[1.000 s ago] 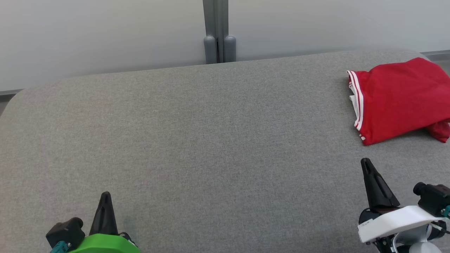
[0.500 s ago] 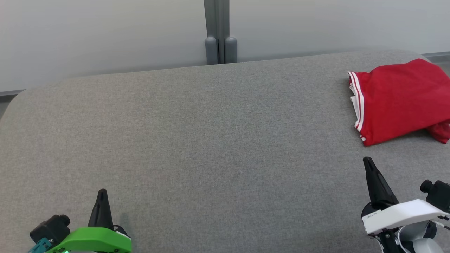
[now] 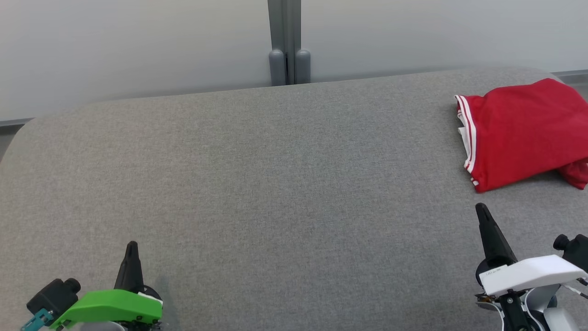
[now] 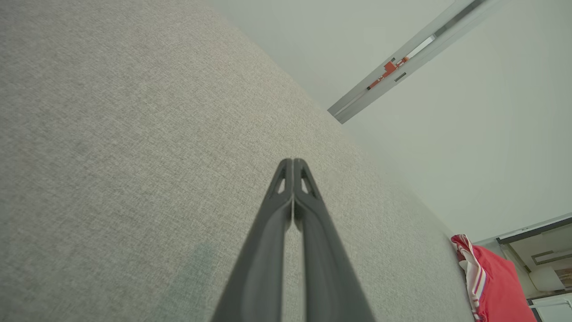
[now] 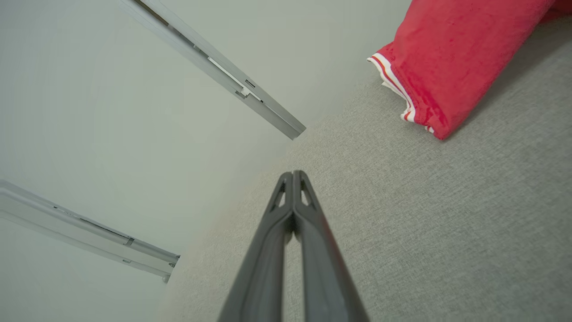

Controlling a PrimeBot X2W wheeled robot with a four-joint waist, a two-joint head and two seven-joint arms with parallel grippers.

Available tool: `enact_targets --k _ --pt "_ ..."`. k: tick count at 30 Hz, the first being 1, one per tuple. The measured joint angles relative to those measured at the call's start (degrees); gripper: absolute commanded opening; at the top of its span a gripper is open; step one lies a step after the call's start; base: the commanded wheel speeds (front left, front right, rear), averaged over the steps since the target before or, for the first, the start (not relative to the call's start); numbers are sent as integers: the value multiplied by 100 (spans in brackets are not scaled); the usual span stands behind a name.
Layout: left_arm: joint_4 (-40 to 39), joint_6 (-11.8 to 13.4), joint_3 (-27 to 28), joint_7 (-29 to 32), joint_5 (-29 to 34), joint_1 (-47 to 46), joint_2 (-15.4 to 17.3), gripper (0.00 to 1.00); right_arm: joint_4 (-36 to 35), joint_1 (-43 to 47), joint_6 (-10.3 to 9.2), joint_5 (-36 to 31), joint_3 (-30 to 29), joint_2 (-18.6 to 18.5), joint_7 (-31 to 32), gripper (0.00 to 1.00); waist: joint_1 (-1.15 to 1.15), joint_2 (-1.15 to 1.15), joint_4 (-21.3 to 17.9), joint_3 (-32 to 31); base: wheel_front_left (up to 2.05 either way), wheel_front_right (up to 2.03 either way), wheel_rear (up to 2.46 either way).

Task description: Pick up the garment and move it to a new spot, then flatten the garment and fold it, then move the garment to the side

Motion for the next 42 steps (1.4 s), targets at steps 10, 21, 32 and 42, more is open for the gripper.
enact_targets --k 10,21,32,42 --pt "18 -112 121 177 -662 -86 -40 0 141 -115 0 647 -69 41 123 0 0 0 12 -17 0 0 0" --pt "35 -219 252 361 -1326 -171 -77 0 277 -227 0 1298 -149 111 245 0 0 0 26 -37 0 0 0" --pt "48 -321 355 511 -1923 -249 -102 0 402 -308 -1 1868 -224 168 369 0 0 0 39 -56 0 0 0" --pt "63 -415 454 648 -2421 -318 -131 0 513 -377 -1 2348 -299 213 472 0 0 0 52 -73 0 0 0"
